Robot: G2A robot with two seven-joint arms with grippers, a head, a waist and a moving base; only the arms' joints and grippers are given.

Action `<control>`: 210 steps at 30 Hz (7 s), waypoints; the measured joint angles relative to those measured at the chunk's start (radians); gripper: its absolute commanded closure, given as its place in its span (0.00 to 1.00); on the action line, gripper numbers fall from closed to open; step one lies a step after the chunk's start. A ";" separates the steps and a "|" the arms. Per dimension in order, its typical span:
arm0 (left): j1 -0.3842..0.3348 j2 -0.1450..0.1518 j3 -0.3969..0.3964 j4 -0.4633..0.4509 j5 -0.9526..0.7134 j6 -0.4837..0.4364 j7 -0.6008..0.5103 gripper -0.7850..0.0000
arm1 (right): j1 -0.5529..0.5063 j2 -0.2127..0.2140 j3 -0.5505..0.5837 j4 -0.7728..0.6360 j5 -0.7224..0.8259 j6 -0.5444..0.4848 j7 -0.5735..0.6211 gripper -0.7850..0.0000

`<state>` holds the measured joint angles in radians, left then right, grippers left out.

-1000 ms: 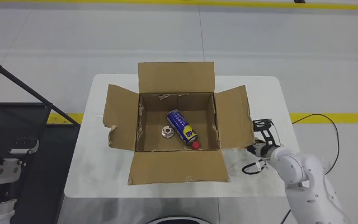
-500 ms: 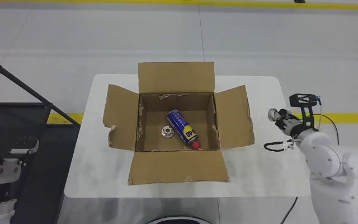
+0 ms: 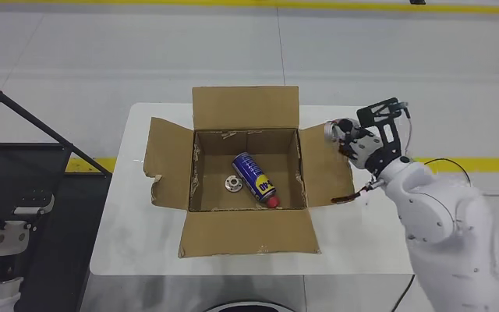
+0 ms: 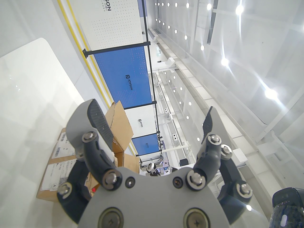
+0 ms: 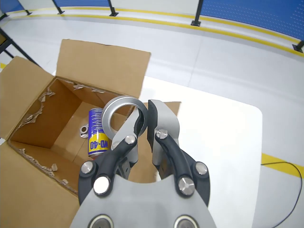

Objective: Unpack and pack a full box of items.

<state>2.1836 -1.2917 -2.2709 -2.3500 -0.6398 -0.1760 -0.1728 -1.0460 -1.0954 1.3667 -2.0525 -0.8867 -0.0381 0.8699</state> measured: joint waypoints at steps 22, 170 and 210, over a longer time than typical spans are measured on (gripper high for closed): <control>0.000 0.000 0.000 0.000 0.000 0.000 0.000 0.00 | 0.386 -0.150 -0.707 0.401 -0.355 0.017 0.089 1.00; -0.607 0.123 0.639 0.194 0.369 0.384 -0.473 0.00 | 0.073 -0.041 -0.125 0.355 0.901 -0.307 0.239 0.00; -0.580 0.129 0.523 0.094 0.186 0.390 -0.474 0.00 | 0.031 -0.020 0.017 0.296 0.988 -0.288 0.165 0.00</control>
<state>1.6032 -1.1622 -1.7480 -2.2563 -0.4537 0.2136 -0.6473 -1.0146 -1.1156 1.3834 -1.7564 0.1008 -0.3266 1.0351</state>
